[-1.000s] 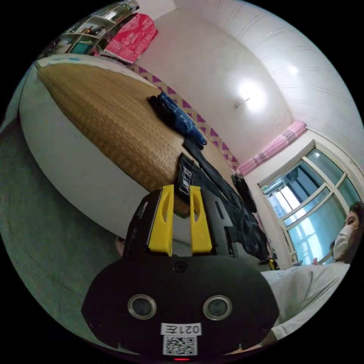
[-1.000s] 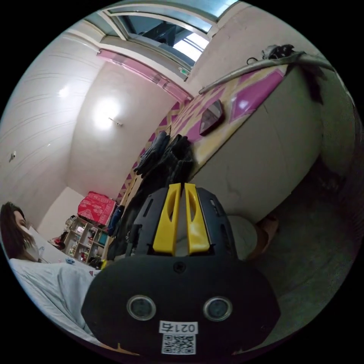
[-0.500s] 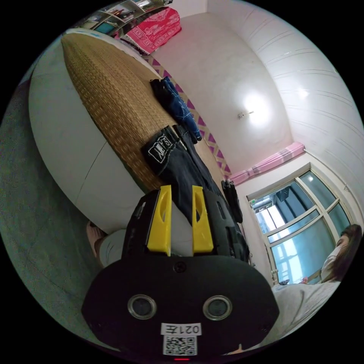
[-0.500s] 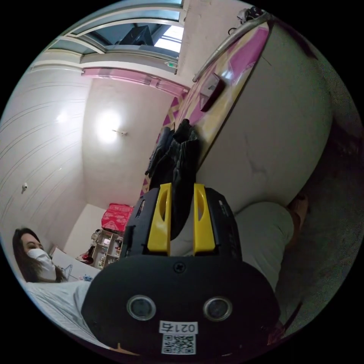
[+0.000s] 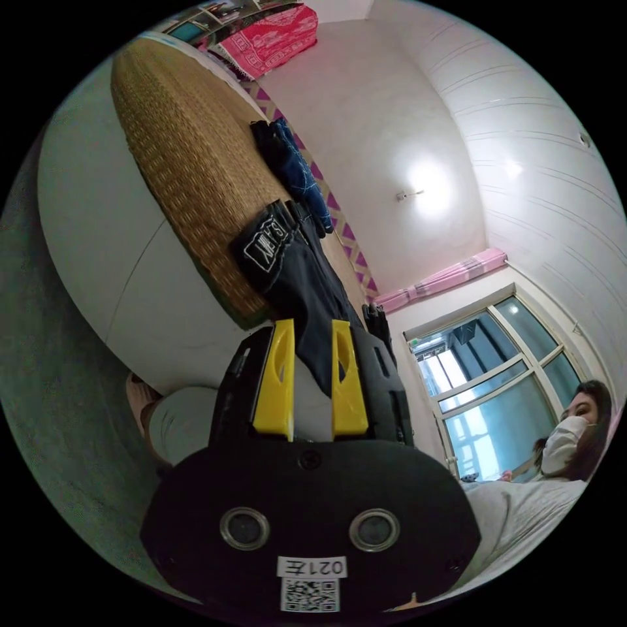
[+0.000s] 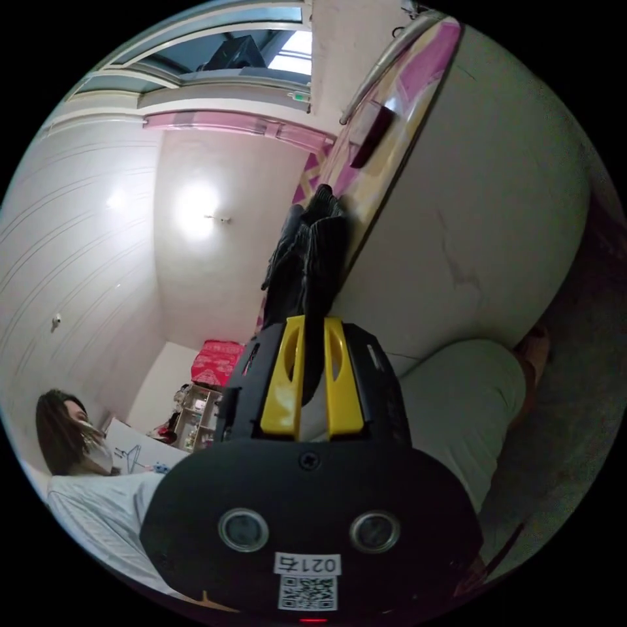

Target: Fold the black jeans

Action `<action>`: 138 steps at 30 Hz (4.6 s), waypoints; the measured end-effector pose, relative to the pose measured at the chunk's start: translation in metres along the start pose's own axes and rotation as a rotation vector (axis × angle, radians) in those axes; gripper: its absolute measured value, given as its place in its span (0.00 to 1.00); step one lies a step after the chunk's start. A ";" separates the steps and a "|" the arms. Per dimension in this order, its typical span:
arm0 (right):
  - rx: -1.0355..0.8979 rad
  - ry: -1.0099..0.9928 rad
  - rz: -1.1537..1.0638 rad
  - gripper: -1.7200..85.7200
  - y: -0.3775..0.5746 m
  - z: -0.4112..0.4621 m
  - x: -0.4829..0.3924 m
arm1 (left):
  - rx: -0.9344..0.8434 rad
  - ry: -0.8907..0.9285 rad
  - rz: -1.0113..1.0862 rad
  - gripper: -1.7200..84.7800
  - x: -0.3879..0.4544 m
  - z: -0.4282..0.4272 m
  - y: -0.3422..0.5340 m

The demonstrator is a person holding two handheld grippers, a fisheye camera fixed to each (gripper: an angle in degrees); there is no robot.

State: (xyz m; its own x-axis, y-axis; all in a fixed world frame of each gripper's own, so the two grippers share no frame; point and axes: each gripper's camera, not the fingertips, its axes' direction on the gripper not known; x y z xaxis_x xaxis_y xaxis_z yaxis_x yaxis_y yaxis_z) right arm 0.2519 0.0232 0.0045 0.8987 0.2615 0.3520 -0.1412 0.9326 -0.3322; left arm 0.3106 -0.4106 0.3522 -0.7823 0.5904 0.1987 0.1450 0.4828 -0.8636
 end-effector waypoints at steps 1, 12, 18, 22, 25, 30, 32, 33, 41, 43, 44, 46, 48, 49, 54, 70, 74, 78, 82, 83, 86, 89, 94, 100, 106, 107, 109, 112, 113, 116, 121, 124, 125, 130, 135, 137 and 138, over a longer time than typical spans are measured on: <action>0.002 -0.001 0.003 0.06 0.000 0.000 0.000 | -0.003 0.003 0.002 0.11 0.001 0.002 -0.001; -0.007 -0.050 0.004 0.03 -0.006 0.012 -0.007 | -0.057 0.053 -0.121 0.12 -0.018 0.026 -0.002; -0.014 -0.065 0.043 0.02 -0.009 0.030 0.003 | -0.012 0.128 -0.143 0.04 -0.021 0.049 0.001; -0.044 -0.052 0.031 0.02 -0.013 0.036 -0.007 | -0.023 0.173 -0.056 0.01 0.000 0.057 -0.010; -0.080 -0.089 0.060 0.02 -0.024 0.045 -0.018 | -0.065 0.115 0.019 0.01 0.030 0.070 -0.028; -0.132 -0.199 0.049 0.02 -0.066 0.080 -0.061 | -0.144 -0.035 0.204 0.01 0.101 0.107 -0.071; -0.149 -0.207 0.023 0.02 -0.088 0.101 -0.080 | -0.163 -0.084 0.279 0.01 0.137 0.135 -0.100; -0.158 -0.201 0.007 0.02 -0.105 0.117 -0.092 | -0.175 -0.103 0.300 0.01 0.146 0.145 -0.108; -0.228 -0.021 -0.045 0.05 -0.225 0.284 -0.127 | -0.399 -0.356 0.367 0.01 0.191 0.345 -0.224; -0.279 0.060 -0.061 0.09 -0.244 0.330 -0.117 | -0.480 -0.410 0.328 0.01 0.170 0.393 -0.237; -0.302 0.126 -0.061 0.11 -0.251 0.353 -0.109 | -0.511 -0.426 0.318 0.01 0.156 0.416 -0.241; -0.287 0.231 -0.083 0.12 -0.254 0.370 -0.103 | -0.486 -0.455 0.322 0.01 0.142 0.427 -0.246; -0.276 0.290 -0.176 0.12 -0.243 0.375 -0.116 | -0.387 -0.482 0.339 0.01 0.135 0.414 -0.250; -0.291 0.294 -0.210 0.11 -0.238 0.377 -0.122 | -0.341 -0.485 0.357 0.01 0.132 0.401 -0.250; -0.553 0.324 -0.628 0.09 -0.140 0.428 -0.195 | -0.318 -0.466 0.362 0.05 0.119 0.365 -0.236; -1.151 0.245 -1.406 0.10 0.178 0.605 -0.273 | -0.191 -0.374 0.111 0.01 0.053 0.382 -0.261; -1.048 0.319 -1.440 0.05 0.188 0.594 -0.273 | -0.206 -0.369 0.151 0.01 0.056 0.380 -0.266; -0.947 0.302 -1.376 0.04 0.173 0.568 -0.281 | -0.205 -0.332 0.187 0.01 0.061 0.374 -0.266; -0.970 0.365 -1.351 0.03 0.177 0.570 -0.254 | -0.259 -0.343 0.114 0.01 0.034 0.378 -0.259; -0.949 0.348 -1.328 0.03 0.174 0.565 -0.252 | -0.252 -0.315 0.085 0.01 0.027 0.376 -0.256; -0.899 0.345 -1.281 0.03 0.162 0.550 -0.254 | -0.224 -0.239 0.060 0.01 0.021 0.368 -0.250; -0.894 0.328 -1.189 0.03 0.150 0.543 -0.240 | -0.239 -0.267 0.092 0.01 0.019 0.370 -0.242; -0.898 0.274 -1.088 0.03 0.137 0.530 -0.228 | -0.242 -0.238 0.026 0.02 0.003 0.374 -0.231; -0.794 0.266 -1.011 0.02 0.116 0.479 -0.219 | -0.257 -0.199 -0.031 0.14 0.010 0.375 -0.204; -0.688 0.199 -0.933 0.01 0.098 0.433 -0.210 | -0.197 -0.219 -0.178 0.14 -0.004 0.394 -0.187; -0.672 0.181 -0.918 0.01 0.095 0.425 -0.208 | -0.193 -0.225 -0.177 0.14 -0.004 0.401 -0.184; -0.654 0.165 -0.903 0.01 0.091 0.414 -0.206 | -0.181 -0.231 -0.172 0.13 -0.004 0.410 -0.177; -0.625 0.149 -0.881 0.01 0.087 0.396 -0.201 | -0.146 -0.213 -0.173 0.11 -0.006 0.426 -0.160; -0.618 0.146 -0.871 0.01 0.085 0.390 -0.197 | -0.123 -0.203 -0.182 0.09 -0.008 0.430 -0.152; -0.601 0.140 -0.841 0.01 0.079 0.373 -0.187 | -0.080 -0.173 -0.158 0.04 -0.006 0.438 -0.134; -0.542 0.129 -0.807 0.01 0.060 0.336 -0.176 | -0.006 -0.138 0.007 0.02 0.059 0.448 -0.120; -0.505 0.155 -0.797 0.01 0.049 0.315 -0.169 | 0.014 -0.135 0.187 0.02 0.136 0.469 -0.097; -0.491 0.162 -0.793 0.01 0.045 0.307 -0.165 | 0.008 -0.134 0.276 0.02 0.170 0.482 -0.081; -0.455 0.139 -0.757 0.01 0.032 0.281 -0.148 | -0.124 -0.104 0.650 0.02 0.301 0.567 0.033; -0.439 0.121 -0.740 0.01 0.023 0.256 -0.133 | -0.346 -0.100 0.913 0.02 0.367 0.693 0.194; -0.430 0.119 -0.734 0.01 0.020 0.248 -0.129 | -0.456 -0.138 0.957 0.02 0.364 0.764 0.273; -0.429 0.115 -0.729 0.01 0.018 0.244 -0.127 | -0.487 -0.158 0.959 0.02 0.359 0.783 0.290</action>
State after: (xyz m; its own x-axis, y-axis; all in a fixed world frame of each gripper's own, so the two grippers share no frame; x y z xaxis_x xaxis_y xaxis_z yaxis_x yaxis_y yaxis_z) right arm 0.0343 0.0679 0.1670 0.7436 -0.4160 0.5235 0.6377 0.6767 -0.3681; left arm -0.4023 -0.5644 -0.1898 -0.2791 0.7851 -0.5529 0.9347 0.0902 -0.3438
